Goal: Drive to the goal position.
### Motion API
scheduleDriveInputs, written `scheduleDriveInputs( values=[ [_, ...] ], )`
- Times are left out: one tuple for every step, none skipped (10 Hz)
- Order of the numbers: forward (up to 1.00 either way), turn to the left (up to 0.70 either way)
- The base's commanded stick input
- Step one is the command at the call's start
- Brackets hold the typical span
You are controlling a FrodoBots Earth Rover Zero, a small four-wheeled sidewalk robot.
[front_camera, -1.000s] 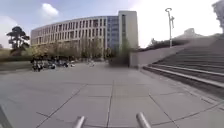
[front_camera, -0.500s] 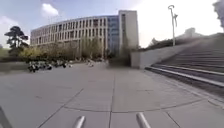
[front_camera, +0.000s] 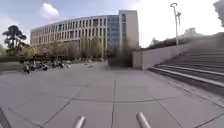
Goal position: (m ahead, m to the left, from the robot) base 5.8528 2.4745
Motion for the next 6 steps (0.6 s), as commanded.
scheduleDriveInputs(
  values=[
    [1.00, 0.27],
    [1.00, 0.00],
    [1.00, 0.00],
    [1.00, 0.00],
    [1.00, 0.00],
    [1.00, 0.00]
  ],
)
